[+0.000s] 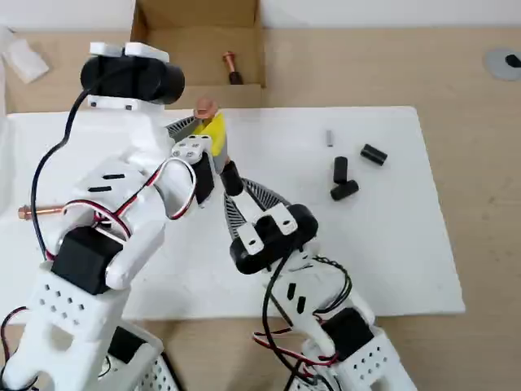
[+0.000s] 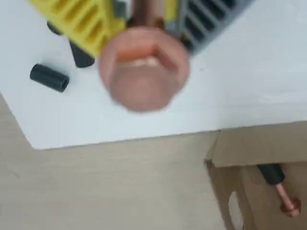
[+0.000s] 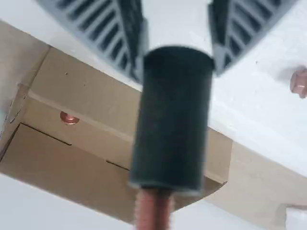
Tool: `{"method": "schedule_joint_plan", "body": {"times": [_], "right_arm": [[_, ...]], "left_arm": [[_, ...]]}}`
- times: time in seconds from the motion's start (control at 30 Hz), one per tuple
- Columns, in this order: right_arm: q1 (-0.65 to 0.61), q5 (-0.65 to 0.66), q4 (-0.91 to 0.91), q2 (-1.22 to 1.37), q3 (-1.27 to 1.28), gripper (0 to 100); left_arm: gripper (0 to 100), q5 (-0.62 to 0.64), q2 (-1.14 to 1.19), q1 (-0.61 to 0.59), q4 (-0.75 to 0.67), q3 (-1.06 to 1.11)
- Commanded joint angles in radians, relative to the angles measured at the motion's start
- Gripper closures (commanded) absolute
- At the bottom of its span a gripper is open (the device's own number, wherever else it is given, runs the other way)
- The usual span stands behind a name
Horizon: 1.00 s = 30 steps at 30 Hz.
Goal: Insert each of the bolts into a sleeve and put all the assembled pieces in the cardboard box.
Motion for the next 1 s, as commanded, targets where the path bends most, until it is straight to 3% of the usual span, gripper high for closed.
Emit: {"method": "schedule_joint_plan", "body": {"times": [0.0,0.97], "right_arm": [[0.019,-0.011,-0.028,-0.125,-0.015,98.9],[0.021,-0.011,-0.028,-0.125,-0.013,98.9]], "left_arm": [[99,0.0,-0.018,0.012,0.038,-0.092],[99,0.035,-0.018,0.018,0.081,-0.137]]}}
